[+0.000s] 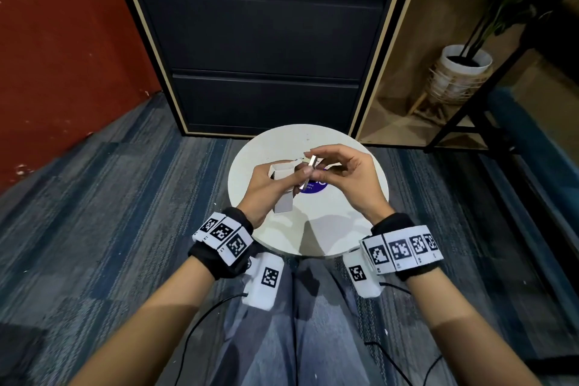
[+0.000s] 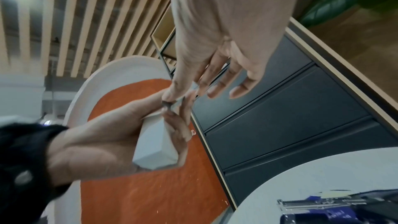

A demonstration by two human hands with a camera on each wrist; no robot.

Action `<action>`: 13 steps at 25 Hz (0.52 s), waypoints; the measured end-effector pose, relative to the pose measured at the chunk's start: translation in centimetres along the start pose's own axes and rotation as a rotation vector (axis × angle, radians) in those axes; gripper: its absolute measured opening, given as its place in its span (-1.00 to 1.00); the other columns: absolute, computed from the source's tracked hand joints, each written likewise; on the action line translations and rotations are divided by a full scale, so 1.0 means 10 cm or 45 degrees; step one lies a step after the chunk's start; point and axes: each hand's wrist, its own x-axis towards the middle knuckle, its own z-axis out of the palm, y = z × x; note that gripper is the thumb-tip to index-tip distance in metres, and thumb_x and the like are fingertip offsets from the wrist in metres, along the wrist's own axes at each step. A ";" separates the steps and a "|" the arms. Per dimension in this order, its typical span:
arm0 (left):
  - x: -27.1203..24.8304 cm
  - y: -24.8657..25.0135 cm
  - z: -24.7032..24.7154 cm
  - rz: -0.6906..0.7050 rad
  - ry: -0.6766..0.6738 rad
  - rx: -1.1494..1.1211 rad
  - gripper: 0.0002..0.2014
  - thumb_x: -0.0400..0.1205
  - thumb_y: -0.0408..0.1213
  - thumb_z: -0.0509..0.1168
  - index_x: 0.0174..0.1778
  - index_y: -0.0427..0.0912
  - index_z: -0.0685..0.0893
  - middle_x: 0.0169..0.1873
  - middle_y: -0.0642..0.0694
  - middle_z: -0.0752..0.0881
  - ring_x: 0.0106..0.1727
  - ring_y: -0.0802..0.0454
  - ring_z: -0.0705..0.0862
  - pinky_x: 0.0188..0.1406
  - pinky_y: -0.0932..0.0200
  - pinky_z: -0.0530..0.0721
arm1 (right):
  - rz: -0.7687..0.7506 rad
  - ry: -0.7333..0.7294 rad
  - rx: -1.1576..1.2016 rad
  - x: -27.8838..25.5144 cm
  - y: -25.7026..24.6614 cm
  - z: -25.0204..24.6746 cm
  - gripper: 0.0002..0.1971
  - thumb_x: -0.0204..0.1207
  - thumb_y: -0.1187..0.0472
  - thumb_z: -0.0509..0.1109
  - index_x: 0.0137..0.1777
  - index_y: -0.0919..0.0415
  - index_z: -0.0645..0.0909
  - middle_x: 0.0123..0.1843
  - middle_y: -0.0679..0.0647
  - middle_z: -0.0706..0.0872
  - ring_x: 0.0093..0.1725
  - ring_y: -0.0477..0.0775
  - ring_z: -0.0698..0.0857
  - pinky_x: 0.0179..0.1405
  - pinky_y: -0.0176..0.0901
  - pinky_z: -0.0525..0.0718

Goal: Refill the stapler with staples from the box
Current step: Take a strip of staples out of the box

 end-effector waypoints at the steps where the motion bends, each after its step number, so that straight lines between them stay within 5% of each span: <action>1: 0.00 -0.01 0.01 -0.015 0.031 -0.048 -0.94 0.57 -0.32 0.41 -0.11 -0.20 0.78 -0.22 -0.18 0.76 -0.22 -0.05 0.65 -0.18 0.19 0.67 | -0.006 0.000 -0.066 -0.02 0.00 0.02 -0.57 0.23 0.32 0.66 0.13 0.16 0.71 0.08 0.06 0.80 -0.02 0.14 0.73 0.05 0.00 0.77; 4: 0.00 -0.04 0.03 -0.052 0.060 -0.120 -0.92 0.57 -0.32 0.41 -0.08 -0.17 0.80 -0.09 -0.23 0.84 -0.01 -0.10 0.78 0.13 -0.07 0.72 | -0.010 0.010 -0.186 -0.07 0.00 0.07 -0.39 0.10 0.22 0.73 0.21 0.14 0.68 0.07 0.01 0.78 -0.01 0.10 0.74 0.08 0.00 0.79; 7: 0.00 -0.03 0.02 -0.053 0.049 -0.115 -0.89 0.57 -0.32 0.40 -0.02 -0.19 0.79 0.01 -0.31 0.81 0.05 -0.10 0.78 0.18 -0.08 0.71 | -0.025 0.014 -0.247 -0.07 -0.02 0.07 -0.40 0.11 0.18 0.73 0.20 0.13 0.68 0.00 -0.02 0.78 -0.03 0.06 0.76 0.07 0.07 0.78; 10: 0.01 -0.02 0.00 -0.046 0.043 -0.090 -0.84 0.57 -0.31 0.41 0.04 -0.21 0.78 -0.01 -0.27 0.82 -0.04 -0.01 0.78 0.03 0.10 0.74 | -0.037 -0.032 -0.298 -0.07 -0.03 0.07 -0.43 0.18 0.16 0.70 0.22 0.08 0.65 -0.02 -0.08 0.78 -0.04 0.01 0.77 0.08 0.04 0.78; 13: 0.03 0.01 -0.01 -0.039 0.047 -0.019 -0.83 0.57 -0.30 0.42 0.04 -0.22 0.76 -0.16 -0.14 0.81 -0.33 0.20 0.75 -0.30 0.38 0.69 | -0.011 -0.053 -0.218 -0.07 -0.03 0.07 -0.44 0.23 0.26 0.67 0.26 0.10 0.61 0.03 0.03 0.78 -0.07 0.04 0.78 0.07 -0.01 0.77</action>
